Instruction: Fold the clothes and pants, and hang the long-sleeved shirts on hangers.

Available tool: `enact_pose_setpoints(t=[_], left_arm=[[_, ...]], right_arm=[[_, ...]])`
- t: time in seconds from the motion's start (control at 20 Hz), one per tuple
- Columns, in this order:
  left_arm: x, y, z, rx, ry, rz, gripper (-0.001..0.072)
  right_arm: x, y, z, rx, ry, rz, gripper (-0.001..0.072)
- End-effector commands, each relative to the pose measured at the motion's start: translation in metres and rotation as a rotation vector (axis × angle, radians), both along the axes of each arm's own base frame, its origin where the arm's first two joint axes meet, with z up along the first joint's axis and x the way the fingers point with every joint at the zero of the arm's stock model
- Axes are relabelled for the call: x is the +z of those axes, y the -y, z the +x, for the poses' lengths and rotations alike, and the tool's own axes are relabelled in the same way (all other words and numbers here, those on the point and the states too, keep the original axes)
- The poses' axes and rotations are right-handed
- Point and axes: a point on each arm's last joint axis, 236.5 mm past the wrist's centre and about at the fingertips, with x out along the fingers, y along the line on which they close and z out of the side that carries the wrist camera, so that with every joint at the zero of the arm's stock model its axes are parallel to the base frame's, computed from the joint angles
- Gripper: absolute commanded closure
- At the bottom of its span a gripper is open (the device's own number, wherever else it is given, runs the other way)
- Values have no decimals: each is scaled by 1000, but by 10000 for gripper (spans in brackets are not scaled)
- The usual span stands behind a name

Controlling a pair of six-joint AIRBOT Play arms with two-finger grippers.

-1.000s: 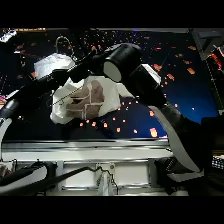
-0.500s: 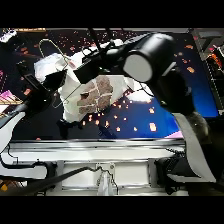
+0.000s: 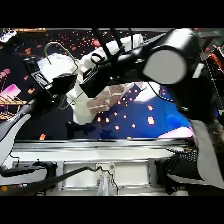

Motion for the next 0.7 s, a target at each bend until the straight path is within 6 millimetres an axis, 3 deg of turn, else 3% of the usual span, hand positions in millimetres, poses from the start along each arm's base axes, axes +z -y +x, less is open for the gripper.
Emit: enact_pose_setpoints(t=[0.0, 0.15, 0.25, 0.3, 0.4, 0.45, 0.65], left_arm=[[16, 6, -21, -32, 59, 2, 701], [22, 5, -27, -34, 77, 0, 701], [22, 5, -27, -36, 76, 0, 700], [23, 5, -27, -41, 71, 0, 701], [22, 6, -28, -49, 66, 5, 701], [20, 7, -29, -55, 67, 15, 700], [13, 13, -34, -78, 71, 50, 700]], right_arm=[[59, 15, -18, 113, 206, 53, 321], [148, 67, -17, 142, 697, 5, 326], [177, 112, -17, 183, 985, -213, 316], [177, 135, -11, 168, 1037, -328, 253], [153, 165, 7, 122, 989, -495, 85], [134, 168, 14, 128, 929, -519, 28], [56, 149, 47, 228, 734, -488, 16]])
